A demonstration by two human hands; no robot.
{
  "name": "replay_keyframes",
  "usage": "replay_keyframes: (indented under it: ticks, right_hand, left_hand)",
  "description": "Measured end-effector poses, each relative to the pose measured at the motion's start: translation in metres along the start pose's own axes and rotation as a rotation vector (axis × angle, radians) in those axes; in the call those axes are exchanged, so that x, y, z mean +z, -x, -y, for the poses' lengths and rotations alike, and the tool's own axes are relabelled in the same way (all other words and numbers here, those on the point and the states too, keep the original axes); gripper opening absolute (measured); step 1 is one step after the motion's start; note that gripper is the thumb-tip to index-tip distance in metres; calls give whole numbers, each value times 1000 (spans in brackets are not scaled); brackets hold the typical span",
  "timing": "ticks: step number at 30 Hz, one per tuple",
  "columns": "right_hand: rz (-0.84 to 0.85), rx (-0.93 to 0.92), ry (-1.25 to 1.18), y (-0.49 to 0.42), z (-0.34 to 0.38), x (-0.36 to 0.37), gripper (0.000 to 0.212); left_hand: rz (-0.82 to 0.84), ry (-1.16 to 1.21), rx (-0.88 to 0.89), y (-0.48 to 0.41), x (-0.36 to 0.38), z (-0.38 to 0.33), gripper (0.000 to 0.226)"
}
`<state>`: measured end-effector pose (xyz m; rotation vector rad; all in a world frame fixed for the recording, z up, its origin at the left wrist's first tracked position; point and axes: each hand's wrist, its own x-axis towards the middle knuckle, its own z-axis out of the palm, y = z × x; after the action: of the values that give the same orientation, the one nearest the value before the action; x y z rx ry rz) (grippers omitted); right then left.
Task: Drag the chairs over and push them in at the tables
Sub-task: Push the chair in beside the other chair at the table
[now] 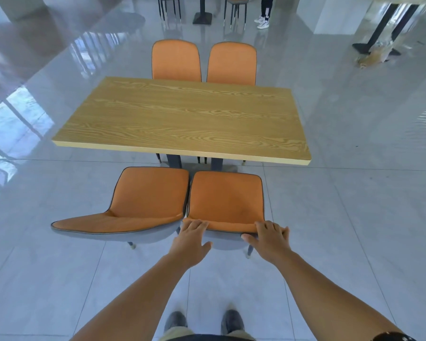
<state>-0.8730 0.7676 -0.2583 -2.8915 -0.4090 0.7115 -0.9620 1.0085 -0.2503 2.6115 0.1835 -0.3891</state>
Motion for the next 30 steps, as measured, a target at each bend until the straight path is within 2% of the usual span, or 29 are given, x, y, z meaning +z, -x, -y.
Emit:
replay_keyframes:
  ticks: [3,6,17,30]
  right_hand:
    - [0,-21,14,0,-17,-3,58]
    - [14,-21,11,-2,-23,-7,65]
    - [-31,51,16,-1,9,-1,78]
    - [32,27,28,-11,8,-7,80]
  left_hand:
    - [-36,12,-15,4,14,-12,66]
    - [-62,-50,-61,3,20,-24,68]
    - [-98,-61,-132,-16,10,-21,58]
    - [1,-142,-156,-24,-4,-16,57]
